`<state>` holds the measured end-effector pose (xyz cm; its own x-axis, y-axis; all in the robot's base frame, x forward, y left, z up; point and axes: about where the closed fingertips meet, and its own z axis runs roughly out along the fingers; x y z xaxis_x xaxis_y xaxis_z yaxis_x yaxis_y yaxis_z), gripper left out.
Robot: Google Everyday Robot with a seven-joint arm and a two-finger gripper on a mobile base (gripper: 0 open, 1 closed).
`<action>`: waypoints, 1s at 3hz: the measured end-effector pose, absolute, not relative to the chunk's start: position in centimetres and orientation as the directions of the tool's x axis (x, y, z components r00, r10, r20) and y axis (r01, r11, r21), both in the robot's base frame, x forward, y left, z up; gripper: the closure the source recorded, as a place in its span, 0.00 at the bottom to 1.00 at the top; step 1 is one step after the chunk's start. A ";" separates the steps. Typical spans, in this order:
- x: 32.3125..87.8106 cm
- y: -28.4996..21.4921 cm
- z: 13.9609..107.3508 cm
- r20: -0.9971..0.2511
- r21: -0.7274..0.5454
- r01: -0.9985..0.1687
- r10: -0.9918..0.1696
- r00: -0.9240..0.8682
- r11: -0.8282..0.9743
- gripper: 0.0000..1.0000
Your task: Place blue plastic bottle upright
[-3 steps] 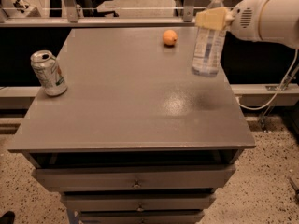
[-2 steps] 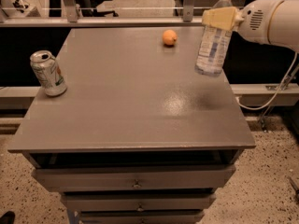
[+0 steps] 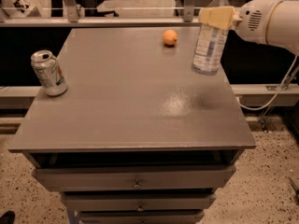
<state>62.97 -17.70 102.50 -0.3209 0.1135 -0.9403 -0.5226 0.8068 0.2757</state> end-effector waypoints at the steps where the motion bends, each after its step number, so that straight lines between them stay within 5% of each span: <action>1: 63.1 -17.2 102.7 -0.948 0.312 -0.645 0.187 -0.256 0.698 1.00; 3: 61.9 -10.4 102.6 -0.995 0.051 -0.871 0.095 -0.005 0.489 1.00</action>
Offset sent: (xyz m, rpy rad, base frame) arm -0.0182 0.0899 0.0032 0.0073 -0.5291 0.5710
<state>61.94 -10.44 102.61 -0.0045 0.0953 -0.9954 -0.8708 0.4890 0.0507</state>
